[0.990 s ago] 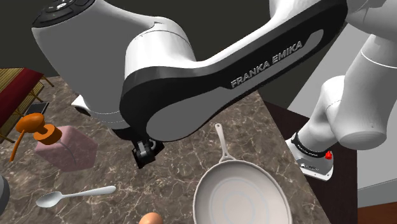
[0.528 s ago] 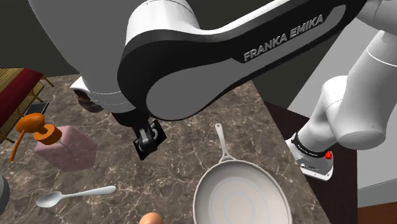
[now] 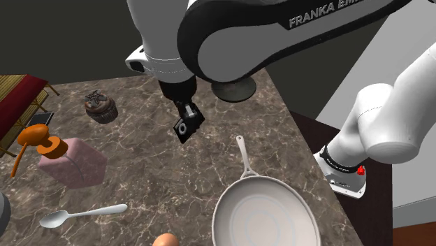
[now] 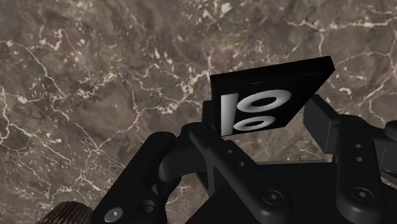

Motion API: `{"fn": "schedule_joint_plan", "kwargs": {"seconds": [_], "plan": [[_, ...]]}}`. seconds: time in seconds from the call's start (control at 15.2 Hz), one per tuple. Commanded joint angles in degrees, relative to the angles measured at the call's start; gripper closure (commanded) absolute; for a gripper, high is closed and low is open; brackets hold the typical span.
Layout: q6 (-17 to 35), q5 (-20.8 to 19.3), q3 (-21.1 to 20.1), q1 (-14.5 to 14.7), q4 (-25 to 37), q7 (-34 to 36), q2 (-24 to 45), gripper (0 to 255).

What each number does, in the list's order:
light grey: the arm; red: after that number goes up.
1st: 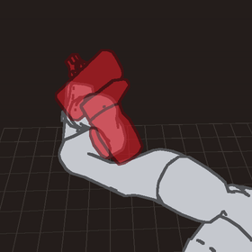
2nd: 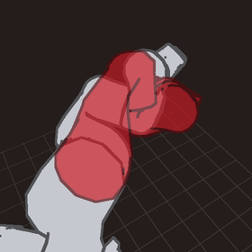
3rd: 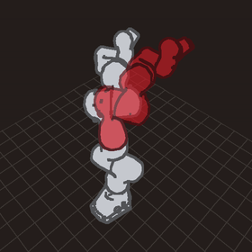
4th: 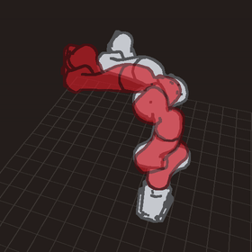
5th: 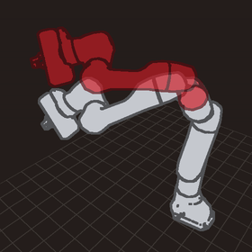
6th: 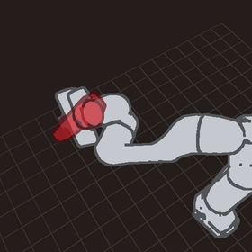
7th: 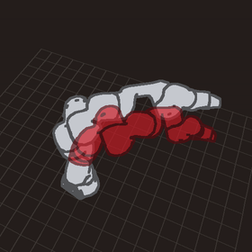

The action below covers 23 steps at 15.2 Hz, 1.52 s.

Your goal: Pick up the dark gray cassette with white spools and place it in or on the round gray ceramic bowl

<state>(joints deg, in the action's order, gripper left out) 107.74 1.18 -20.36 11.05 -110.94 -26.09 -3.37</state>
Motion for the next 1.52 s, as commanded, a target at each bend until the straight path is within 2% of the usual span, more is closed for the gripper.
{"fn": "schedule_joint_plan", "kwargs": {"seconds": [0.0, 0.66, 1.32, 1.45], "plan": [[0.25, 0.84, 1.46, -1.17, -2.73, -3.05, -2.63, 255], [0.25, 1.51, 10.14, -6.64, -11.52, -17.63, -11.31, 255], [-0.29, -0.91, 19.44, -12.35, -13.87, -31.62, -14.00, 255], [0.45, -1.10, 20.05, -12.72, -14.48, -32.50, -13.88, 255]]}}
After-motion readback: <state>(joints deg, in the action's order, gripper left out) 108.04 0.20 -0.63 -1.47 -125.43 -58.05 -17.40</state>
